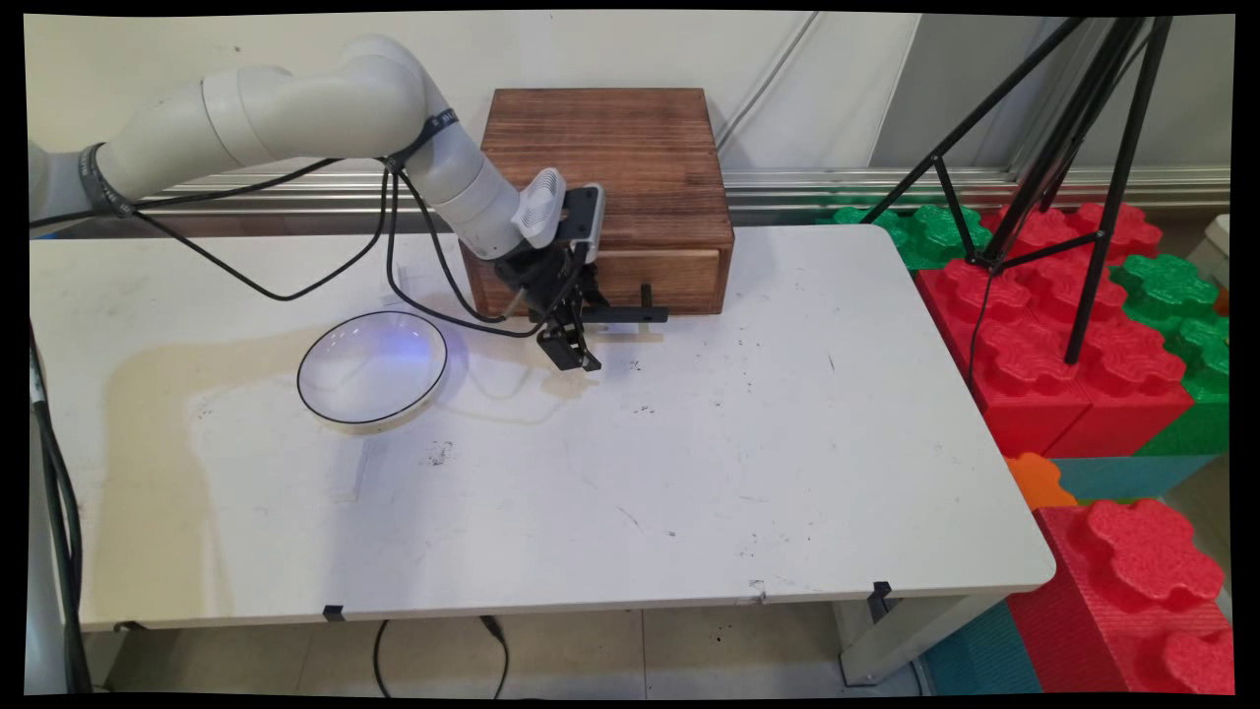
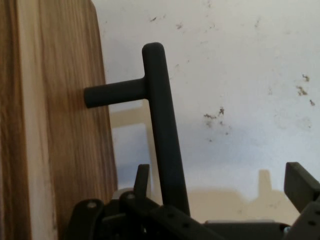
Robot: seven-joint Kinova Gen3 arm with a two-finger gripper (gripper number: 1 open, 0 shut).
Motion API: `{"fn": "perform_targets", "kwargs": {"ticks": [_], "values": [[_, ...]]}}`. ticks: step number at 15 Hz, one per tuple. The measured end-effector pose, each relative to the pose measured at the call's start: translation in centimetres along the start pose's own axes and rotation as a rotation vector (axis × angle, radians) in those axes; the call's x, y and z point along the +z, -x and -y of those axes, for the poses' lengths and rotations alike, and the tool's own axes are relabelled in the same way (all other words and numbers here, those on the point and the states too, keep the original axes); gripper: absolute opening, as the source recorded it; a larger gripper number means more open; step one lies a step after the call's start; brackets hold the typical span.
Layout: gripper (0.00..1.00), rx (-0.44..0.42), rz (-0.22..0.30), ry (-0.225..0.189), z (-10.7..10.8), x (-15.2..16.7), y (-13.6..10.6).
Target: Open the drawer
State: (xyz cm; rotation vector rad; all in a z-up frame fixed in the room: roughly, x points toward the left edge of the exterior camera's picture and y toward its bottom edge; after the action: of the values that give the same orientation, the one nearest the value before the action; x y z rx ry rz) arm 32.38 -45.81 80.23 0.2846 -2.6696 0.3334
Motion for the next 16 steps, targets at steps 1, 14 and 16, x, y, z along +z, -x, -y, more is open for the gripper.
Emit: {"fn": "perform_targets", "kwargs": {"ticks": [1, 14, 16], "values": [[1.00, 0.002, 0.002, 0.001, 0.0, 0.1, -0.1], [1.00, 0.010, 0.009, 0.021, -2.0, 0.4, -1.4], [1.00, 0.012, 0.008, 0.027, -2.6, 0.4, -1.6]]}}
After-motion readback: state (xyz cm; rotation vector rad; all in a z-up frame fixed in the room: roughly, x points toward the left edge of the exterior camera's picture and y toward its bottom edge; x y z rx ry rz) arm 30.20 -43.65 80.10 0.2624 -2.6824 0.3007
